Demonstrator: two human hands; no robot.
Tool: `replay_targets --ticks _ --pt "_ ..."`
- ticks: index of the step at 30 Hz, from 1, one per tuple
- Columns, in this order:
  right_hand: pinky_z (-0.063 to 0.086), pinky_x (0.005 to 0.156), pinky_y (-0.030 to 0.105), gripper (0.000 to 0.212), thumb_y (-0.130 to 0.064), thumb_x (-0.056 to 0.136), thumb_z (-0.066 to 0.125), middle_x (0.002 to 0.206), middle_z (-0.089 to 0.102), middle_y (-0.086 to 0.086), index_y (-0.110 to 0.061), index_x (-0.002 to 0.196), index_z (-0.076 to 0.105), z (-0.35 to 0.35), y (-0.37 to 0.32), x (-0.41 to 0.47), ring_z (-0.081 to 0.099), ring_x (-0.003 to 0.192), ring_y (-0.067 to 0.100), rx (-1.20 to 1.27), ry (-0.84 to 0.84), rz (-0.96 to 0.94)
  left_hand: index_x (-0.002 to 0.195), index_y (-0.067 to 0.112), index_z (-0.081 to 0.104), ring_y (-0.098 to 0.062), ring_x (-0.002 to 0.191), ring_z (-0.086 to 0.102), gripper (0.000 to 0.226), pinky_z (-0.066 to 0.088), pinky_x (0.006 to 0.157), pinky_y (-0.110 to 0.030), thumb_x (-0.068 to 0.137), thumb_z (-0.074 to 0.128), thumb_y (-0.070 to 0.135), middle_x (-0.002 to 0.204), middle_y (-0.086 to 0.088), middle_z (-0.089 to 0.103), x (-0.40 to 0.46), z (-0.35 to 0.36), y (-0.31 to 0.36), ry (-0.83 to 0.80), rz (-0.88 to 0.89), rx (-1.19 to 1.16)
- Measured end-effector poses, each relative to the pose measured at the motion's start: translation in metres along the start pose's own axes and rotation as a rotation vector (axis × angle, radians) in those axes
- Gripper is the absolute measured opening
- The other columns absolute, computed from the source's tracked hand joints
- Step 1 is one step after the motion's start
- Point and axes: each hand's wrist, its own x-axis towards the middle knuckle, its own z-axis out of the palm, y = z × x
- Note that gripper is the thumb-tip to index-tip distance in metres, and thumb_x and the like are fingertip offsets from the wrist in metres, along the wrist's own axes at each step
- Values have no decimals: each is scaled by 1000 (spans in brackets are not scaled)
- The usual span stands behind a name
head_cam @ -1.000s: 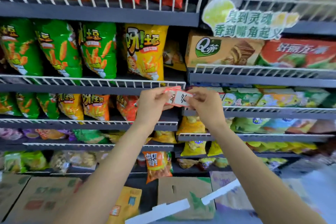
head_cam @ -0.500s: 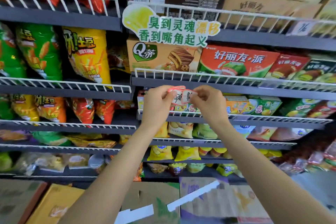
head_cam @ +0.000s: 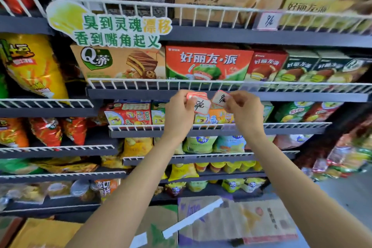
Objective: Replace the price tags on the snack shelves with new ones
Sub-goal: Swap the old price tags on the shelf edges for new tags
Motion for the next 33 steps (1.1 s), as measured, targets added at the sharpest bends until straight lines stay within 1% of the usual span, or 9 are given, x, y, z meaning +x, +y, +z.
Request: replay_targets --ticks 6,8,10,13,16,18,25,29,33 --pt "47 58 22 15 -13 95 51 72 63 -2 -11 101 65 -44 52 47 60 64 15 -67 -12 -63 101 4 59 -30 77 64 17 51 70 -49 97 47 15 88 -17 66 10 80 13 -17 -61 23" --pt "38 51 9 15 -14 95 51 74 64 0 -12 99 65 -57 66 60 56 62 11 -83 -3 -107 110 7 59 -27 76 65 20 53 68 -41 97 47 14 98 -17 66 13 103 20 -49 -79 17" --pt "36 54 14 15 -16 95 51 83 66 5 -11 98 66 -67 76 72 57 71 14 -87 9 -148 124 11 56 -23 82 66 28 55 72 -29 96 47 12 114 -13 64 15 121 27 -63 -79 -30" --pt "32 63 15 17 -16 94 52 96 63 9 -8 101 66 -75 84 83 50 75 11 -106 -15 -204 138 13 44 -28 95 65 41 48 87 -32 96 48 13 125 -12 60 22 136 37 -59 -83 39" --pt "34 66 15 17 -16 94 53 95 61 8 -9 101 67 -79 88 90 50 74 12 -125 -47 -256 140 15 42 -30 80 66 44 50 80 -38 96 48 13 101 -12 63 26 144 42 -47 -65 66" --pt "37 65 14 17 -17 94 53 93 61 8 -10 101 68 -80 91 95 53 76 15 -112 -48 -278 139 16 42 -36 75 65 45 51 76 -44 96 49 12 86 -4 53 25 150 43 -46 -47 73" --pt "34 67 0 19 -15 93 55 91 57 -1 -8 103 70 -82 91 103 51 74 7 -56 -32 -358 141 19 38 -39 74 63 48 47 63 -41 95 51 11 83 -27 66 18 155 42 -31 -58 80" --pt "38 71 7 18 -12 91 58 91 55 0 -7 102 71 -79 91 107 51 79 9 -44 -12 -448 140 22 40 -28 57 51 47 36 56 -31 95 50 11 73 -23 66 13 152 36 -48 -13 155" --pt "46 69 26 19 -9 89 57 92 58 11 -5 102 71 -74 91 108 51 78 14 -79 -28 -578 138 23 42 -13 47 42 47 31 52 -26 94 50 10 61 -12 58 12 144 32 -73 25 262"
